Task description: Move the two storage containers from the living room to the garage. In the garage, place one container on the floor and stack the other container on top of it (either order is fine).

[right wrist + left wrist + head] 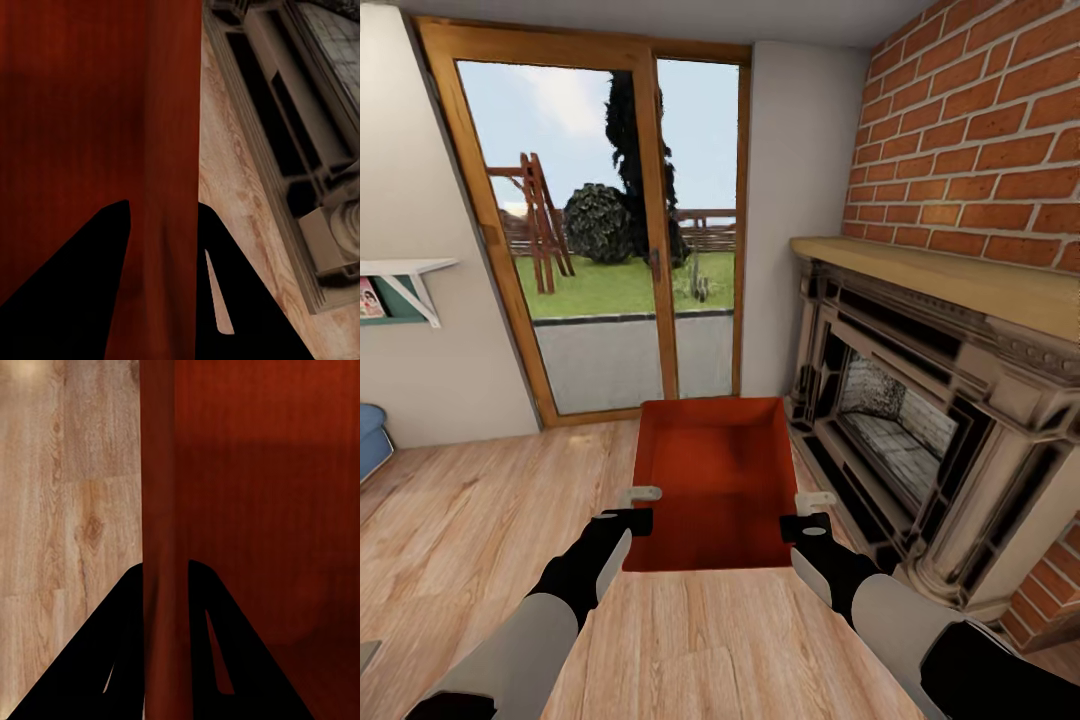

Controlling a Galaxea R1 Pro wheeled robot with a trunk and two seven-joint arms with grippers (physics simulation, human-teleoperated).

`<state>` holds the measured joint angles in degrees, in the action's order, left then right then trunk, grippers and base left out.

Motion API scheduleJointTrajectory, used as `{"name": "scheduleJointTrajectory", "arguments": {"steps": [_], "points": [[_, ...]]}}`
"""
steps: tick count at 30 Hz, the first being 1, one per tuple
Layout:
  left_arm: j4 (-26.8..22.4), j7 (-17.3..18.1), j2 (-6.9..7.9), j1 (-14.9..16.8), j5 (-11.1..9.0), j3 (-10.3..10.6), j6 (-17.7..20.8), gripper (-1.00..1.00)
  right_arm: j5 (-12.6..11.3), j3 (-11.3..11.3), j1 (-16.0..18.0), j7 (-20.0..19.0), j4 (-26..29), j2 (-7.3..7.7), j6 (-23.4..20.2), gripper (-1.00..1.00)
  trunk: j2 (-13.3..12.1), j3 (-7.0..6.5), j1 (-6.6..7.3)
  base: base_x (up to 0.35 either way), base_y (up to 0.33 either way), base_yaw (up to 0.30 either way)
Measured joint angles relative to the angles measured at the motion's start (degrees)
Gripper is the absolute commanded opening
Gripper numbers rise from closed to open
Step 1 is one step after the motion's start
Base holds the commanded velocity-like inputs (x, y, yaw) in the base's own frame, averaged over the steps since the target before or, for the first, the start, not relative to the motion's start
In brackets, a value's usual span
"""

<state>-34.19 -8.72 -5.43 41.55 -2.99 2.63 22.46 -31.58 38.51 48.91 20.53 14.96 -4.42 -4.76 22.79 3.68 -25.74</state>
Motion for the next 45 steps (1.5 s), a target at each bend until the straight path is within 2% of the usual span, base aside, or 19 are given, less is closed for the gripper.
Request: {"name": "scheduleJointTrajectory", "arguments": {"steps": [13,34,36,45], "points": [[0.06,0.01,-0.01,0.00,-0.02,0.01,-0.01,-1.00,-0.19,0.15,-0.01,0.01,0.00,0.04,0.00,-1.00,-0.01,-1.11,0.00,0.000,0.000,0.000],[0.07,0.01,-0.01,0.00,-0.02,0.00,-0.01,-1.00,-0.15,0.13,-0.01,-0.03,-0.02,0.04,0.00,-1.00,-0.01,-1.17,0.00,0.000,0.000,0.000],[-0.09,0.34,0.20,-0.03,0.02,-0.02,0.28,-1.00,-0.90,0.71,-0.02,0.20,-0.03,-0.08,0.01,-1.00,-0.01,-1.17,0.00,0.000,0.000,0.000],[-0.07,0.34,0.19,-0.03,0.00,-0.05,0.27,-1.00,-1.06,0.93,-0.01,0.19,0.00,-0.03,-0.02,-1.00,-0.01,-1.17,0.00,0.000,0.000,0.000]]}}
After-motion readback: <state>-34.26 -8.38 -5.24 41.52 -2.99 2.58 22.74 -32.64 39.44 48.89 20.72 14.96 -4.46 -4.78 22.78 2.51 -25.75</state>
